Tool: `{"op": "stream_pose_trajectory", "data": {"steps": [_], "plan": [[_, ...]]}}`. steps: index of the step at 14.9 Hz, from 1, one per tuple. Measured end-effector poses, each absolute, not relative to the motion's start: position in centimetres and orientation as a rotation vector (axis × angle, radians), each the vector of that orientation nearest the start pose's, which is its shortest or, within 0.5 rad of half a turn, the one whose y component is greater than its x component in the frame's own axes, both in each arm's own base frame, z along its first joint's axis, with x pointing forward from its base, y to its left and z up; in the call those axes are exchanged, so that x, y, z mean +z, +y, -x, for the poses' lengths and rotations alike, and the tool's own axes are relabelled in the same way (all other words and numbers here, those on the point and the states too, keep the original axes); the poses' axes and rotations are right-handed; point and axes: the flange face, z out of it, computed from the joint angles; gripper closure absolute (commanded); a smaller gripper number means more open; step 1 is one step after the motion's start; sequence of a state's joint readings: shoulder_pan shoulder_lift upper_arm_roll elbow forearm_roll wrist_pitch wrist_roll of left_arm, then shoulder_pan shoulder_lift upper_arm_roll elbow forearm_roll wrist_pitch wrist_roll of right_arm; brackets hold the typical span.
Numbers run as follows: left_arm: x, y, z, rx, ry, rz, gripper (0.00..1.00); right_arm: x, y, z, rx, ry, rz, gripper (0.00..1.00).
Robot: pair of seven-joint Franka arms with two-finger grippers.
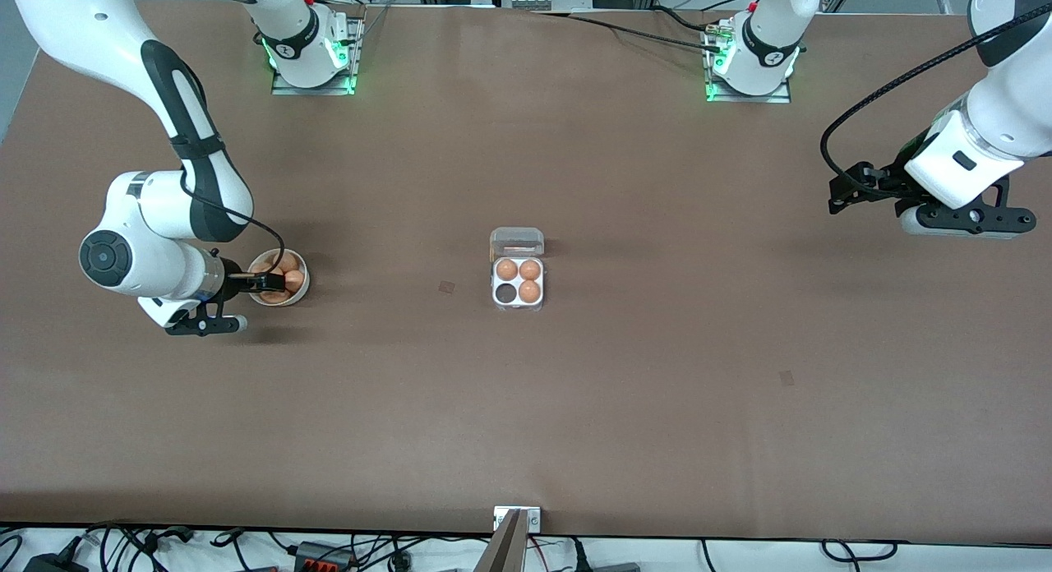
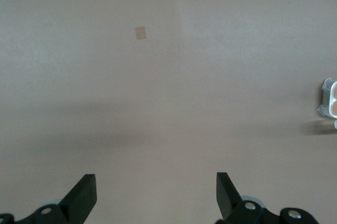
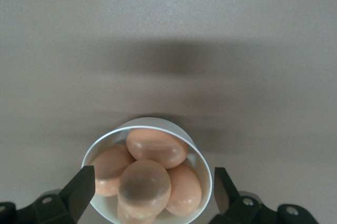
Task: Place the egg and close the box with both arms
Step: 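Lower the right gripper and grasp one brown egg from the bowl, then lift the egg and carry it to the clear egg box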
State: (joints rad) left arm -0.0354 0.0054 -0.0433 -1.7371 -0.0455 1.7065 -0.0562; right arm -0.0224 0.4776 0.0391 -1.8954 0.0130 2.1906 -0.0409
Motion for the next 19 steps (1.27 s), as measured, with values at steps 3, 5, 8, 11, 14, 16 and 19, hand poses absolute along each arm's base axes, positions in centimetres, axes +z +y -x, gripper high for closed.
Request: {"op": "stream_pose_trajectory", "data": {"steps": [3,5,8,11,14,16,19], "plan": [[55.4,-4.8,-55.9,0.062,0.025,3.184,0.0,23.3,1.0,-60.9,0.293,-0.072,3.096,0.14],[55.4,-4.8,-55.9,0.062,0.025,3.184,0.0,23.2,1.0,-60.8,0.298,-0.073,3.096,0.26],[55.4,-4.8,-55.9,0.062,0.025,3.184,0.0,22.8,1.0,-60.5,0.313,-0.073,3.094,0.52],[55.4,-4.8,-55.9,0.062,0.025,3.184,0.0,22.7,1.2,-60.4,0.319,-0.075,3.092,0.78],[55.4,-4.9,-55.9,0.063,0.025,3.184,0.0,22.7,1.2,-60.3,0.319,-0.076,3.092,0.86],[55.4,-4.9,-55.9,0.063,0.025,3.184,0.0,22.8,1.2,-60.4,0.317,-0.076,3.092,0.88],[55.4,-4.9,-55.9,0.063,0.025,3.184,0.0,23.8,1.2,-60.7,0.284,-0.077,3.096,0.9]]}}
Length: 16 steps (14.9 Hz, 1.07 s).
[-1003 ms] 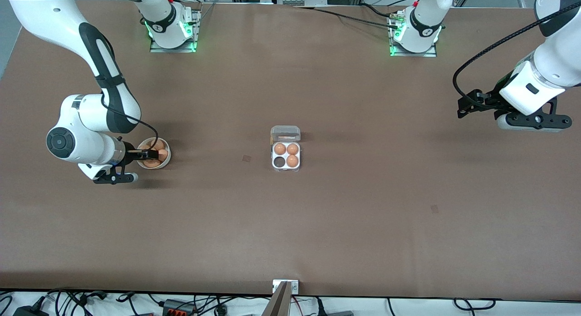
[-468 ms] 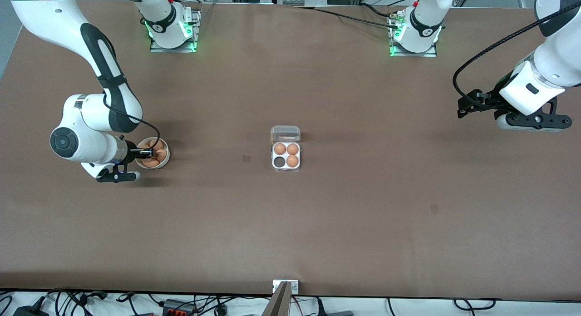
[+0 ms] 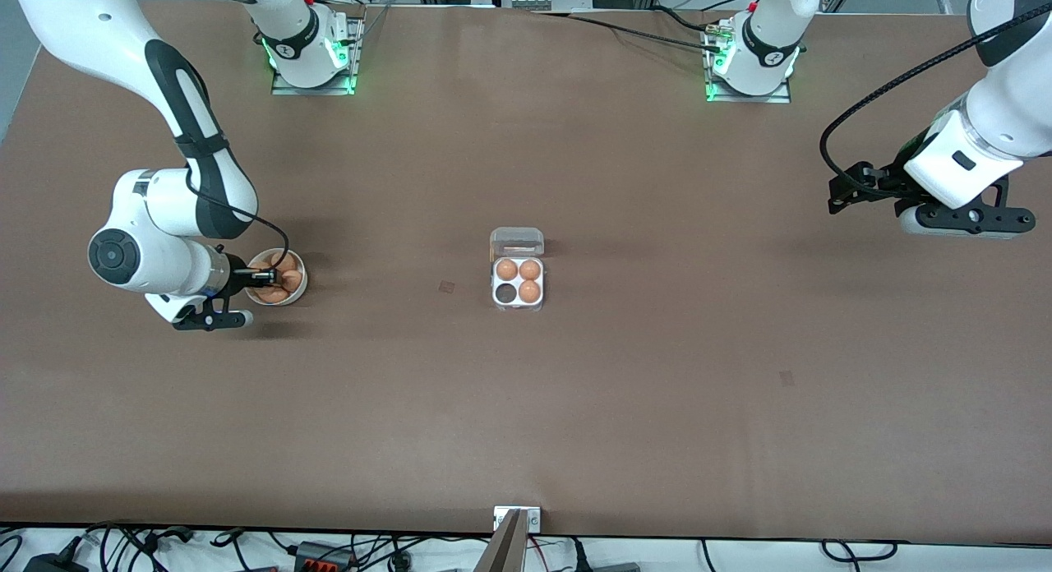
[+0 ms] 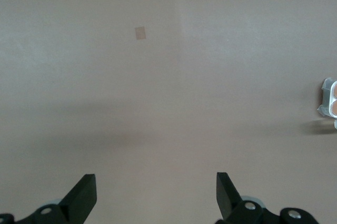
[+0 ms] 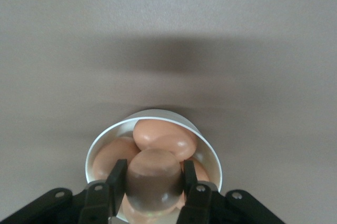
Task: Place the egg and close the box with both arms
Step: 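Lift the egg and carry it to the clear egg box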
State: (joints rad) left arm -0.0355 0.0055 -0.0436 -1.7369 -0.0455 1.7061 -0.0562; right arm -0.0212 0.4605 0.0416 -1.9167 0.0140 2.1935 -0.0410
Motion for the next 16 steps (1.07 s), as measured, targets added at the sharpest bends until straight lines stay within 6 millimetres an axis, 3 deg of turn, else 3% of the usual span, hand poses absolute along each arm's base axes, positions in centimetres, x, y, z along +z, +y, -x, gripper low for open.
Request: {"op": "stream_pose_trajectory", "data": {"steps": [4,6,10,16], "plan": [[55.4,-4.9,-55.9,0.063,0.025,3.184,0.0,28.6,1.4,-61.4,0.16,-0.086,3.108,0.91],[55.4,-4.9,-55.9,0.063,0.026,3.184,0.0,31.7,2.8,-61.5,0.087,-0.12,3.112,0.91],[55.4,-4.9,-55.9,0.063,0.026,3.184,0.0,36.2,8.9,-60.9,-0.03,-0.155,3.111,0.91],[55.4,-5.0,-55.9,0.063,0.028,3.183,0.0,38.2,21.1,-59.6,-0.311,-0.176,3.06,0.91]]}}
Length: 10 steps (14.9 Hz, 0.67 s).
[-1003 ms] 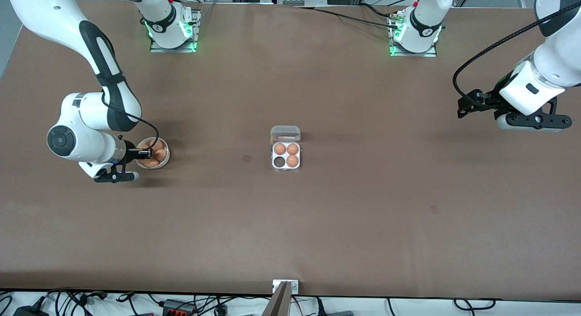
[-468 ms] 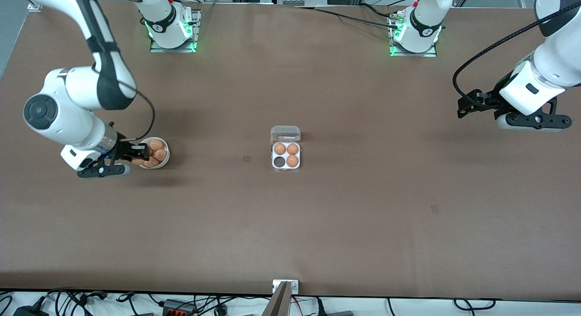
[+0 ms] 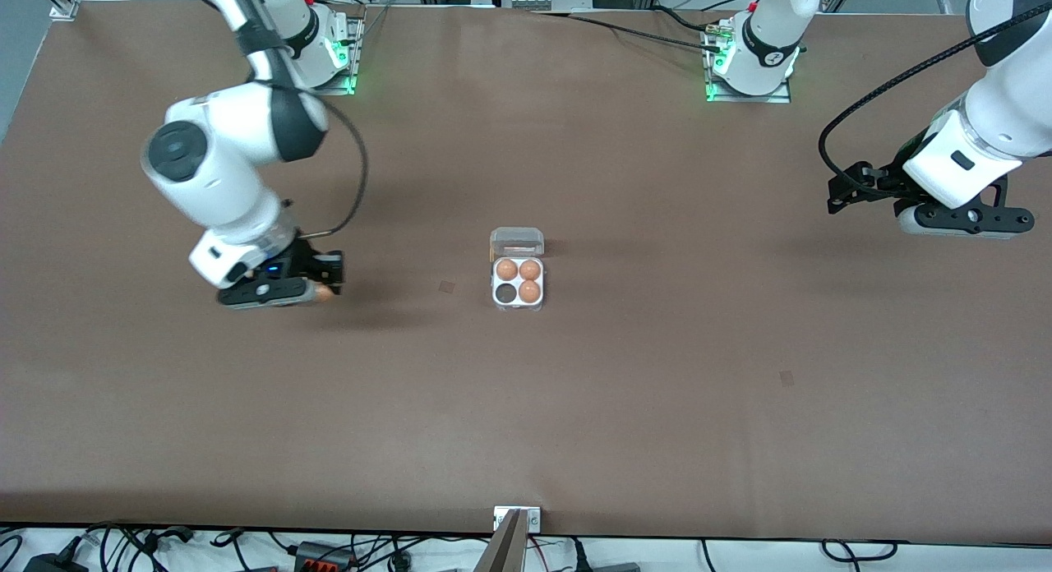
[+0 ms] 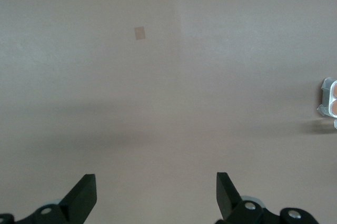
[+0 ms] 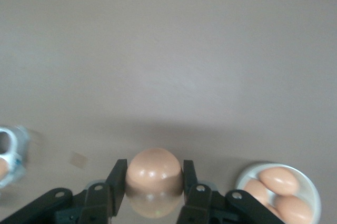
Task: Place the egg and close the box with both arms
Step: 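Lift the egg and carry it to the clear egg box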
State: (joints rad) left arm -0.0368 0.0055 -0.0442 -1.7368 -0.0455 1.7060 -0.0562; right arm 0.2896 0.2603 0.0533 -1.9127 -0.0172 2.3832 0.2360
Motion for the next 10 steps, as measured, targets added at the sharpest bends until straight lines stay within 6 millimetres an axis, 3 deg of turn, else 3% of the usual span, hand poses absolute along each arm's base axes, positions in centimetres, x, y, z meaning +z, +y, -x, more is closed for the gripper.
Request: {"op": "stream_pose_trajectory", "data": {"steps": [5,7,10], "plan": [[55.4,-4.7,-55.9,0.064,0.021,3.184,0.0,36.2,32.0,-57.2,-0.541,-0.151,2.928,0.91],[55.4,-4.6,-55.9,0.065,0.019,3.184,0.0,33.9,34.6,-56.7,-0.641,-0.179,2.883,0.91],[55.4,-4.6,-55.9,0.065,0.019,3.183,0.0,29.5,36.8,-56.2,-0.764,-0.2,2.837,0.91]]}}
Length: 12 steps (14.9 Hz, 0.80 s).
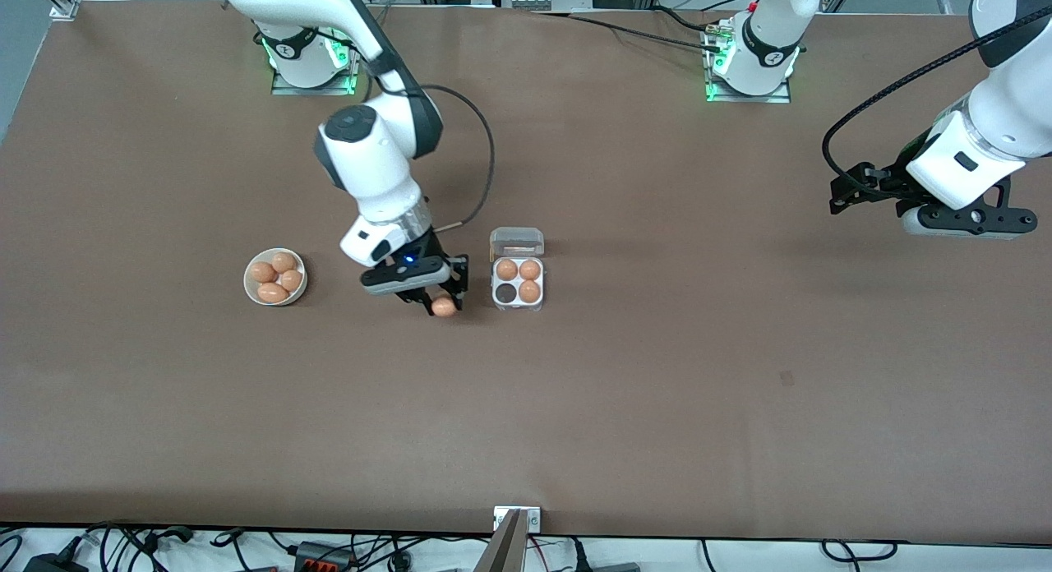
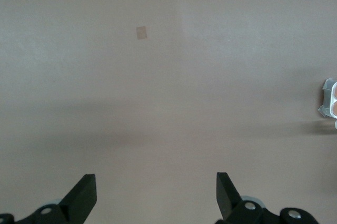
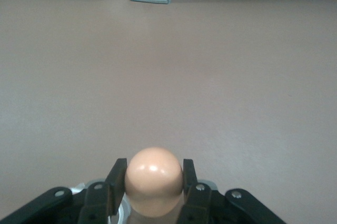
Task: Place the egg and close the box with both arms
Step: 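Lift the egg and carry it to the clear egg box, then lower the egg into the empty slot and open the right gripper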
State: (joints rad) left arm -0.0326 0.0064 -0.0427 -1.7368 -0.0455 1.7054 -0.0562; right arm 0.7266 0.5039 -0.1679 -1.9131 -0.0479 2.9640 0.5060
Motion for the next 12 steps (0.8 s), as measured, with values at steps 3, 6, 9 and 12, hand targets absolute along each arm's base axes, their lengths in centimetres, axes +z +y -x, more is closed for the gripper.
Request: {"op": "stream_pose_trajectory", "data": {"steps": [3,6,9,12], "plan": [[55.4,-4.6,-55.9,0.065,0.019,3.183,0.0,26.3,39.8,-54.8,-0.778,-0.19,2.812,0.91],[55.4,-4.4,-55.8,0.082,0.012,3.182,0.0,25.6,42.7,-54.0,-0.786,-0.214,2.796,0.91],[56.3,-4.2,-55.9,0.064,0.008,3.184,0.0,24.5,43.9,-53.4,-0.774,-0.222,2.8,0.91],[57.3,-4.6,-56.0,0.037,0.02,3.185,0.0,22.9,44.6,-52.5,-0.741,-0.185,2.812,0.91]]}}
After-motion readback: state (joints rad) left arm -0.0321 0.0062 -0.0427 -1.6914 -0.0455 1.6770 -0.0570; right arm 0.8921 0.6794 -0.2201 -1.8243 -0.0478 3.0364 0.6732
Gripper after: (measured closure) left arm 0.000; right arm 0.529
